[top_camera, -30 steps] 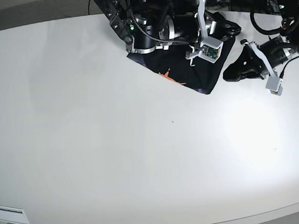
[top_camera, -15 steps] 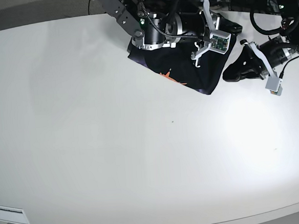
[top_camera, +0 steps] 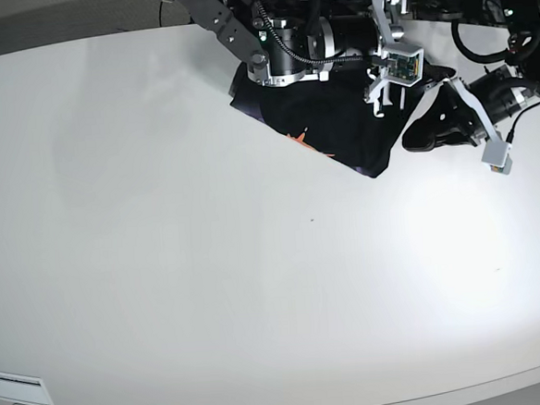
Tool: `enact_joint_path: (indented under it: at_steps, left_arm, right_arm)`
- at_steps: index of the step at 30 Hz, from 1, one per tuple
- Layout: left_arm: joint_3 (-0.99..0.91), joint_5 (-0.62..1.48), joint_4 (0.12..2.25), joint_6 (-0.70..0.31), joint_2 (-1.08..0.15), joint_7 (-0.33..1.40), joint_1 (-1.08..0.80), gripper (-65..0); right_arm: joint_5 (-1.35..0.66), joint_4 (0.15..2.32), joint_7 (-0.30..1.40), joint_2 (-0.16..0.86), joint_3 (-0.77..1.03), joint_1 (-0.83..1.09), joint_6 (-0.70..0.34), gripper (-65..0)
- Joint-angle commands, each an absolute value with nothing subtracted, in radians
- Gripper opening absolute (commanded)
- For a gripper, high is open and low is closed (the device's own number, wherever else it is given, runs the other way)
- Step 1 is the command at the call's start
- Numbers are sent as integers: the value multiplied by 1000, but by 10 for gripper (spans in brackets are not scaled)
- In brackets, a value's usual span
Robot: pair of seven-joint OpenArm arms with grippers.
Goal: Fold the T-shirt properly
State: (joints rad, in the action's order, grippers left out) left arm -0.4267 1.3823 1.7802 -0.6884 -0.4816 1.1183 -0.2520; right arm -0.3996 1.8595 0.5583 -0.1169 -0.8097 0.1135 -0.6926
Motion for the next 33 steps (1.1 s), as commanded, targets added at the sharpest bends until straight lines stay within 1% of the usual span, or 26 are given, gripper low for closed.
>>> enact_joint_path:
  at_steps: [1, 3, 4, 5, 7, 8, 10, 12, 15, 19, 22, 26, 31, 33]
  left_arm:
    - [-435, 1405, 1796, -698, -499, 1105, -242, -650]
    - [-435, 1412, 1796, -698, -499, 1110, -229, -650]
    - [-435, 1422, 1796, -698, -499, 1121, -219, -650]
    - [-435, 1441, 1796, -698, -500, 1138, -207, -650]
    - [-435, 1484, 1798, -698, -504, 1182, -193, -650]
    - [-435, 1484, 1799, -698, -505, 1210, -192, -650]
    - [-426, 1484, 1812, -698, -502, 1253, -191, -650]
    - [-392, 1484, 1825, -698, -502, 1286, -191, -650]
    - [-302, 1484, 1853, -698, -503, 1295, -194, -650]
    - [-167, 1484, 1947, -698, -501, 1396, -194, -650]
    - [-102, 1484, 2017, -698, -502, 1396, -201, -650]
    - [-59, 1484, 2050, -698, -504, 1396, -280, -650]
    - [-25, 1316, 2044, -698, -504, 1393, -358, -650]
    - [-26, 1193, 2033, -698, -507, 1324, -377, -650]
  right_arm:
    - [-400, 1913, 500, -151, -804, 74, -698, -169]
    - [-310, 1960, 500, -143, -804, 73, -698, -181]
    - [-262, 1983, 514, -143, -804, 64, -678, -234]
    - [-207, 2004, 530, -143, -801, 49, -620, -329]
    - [-116, 2033, 553, -144, -788, 18, -497, -571]
    - [-76, 2035, 554, -144, -775, 8, -440, -650]
    - [-31, 2030, 554, -142, -738, -11, -363, -650]
    - [-22, 2012, 554, -129, -691, -34, -360, -650]
    - [-51, 1924, 545, -95, -634, -82, -427, -650]
    - [-97, 1721, 533, -50, -609, -159, -491, -650]
    - [-140, 1616, 494, -14, -610, -212, -567, -650]
    - [-195, 1544, 499, 6, -610, -257, -618, -650]
    - [-265, 1541, 522, 18, -610, -280, -668, -650]
    - [-294, 1541, 535, 18, -610, -279, -686, -650]
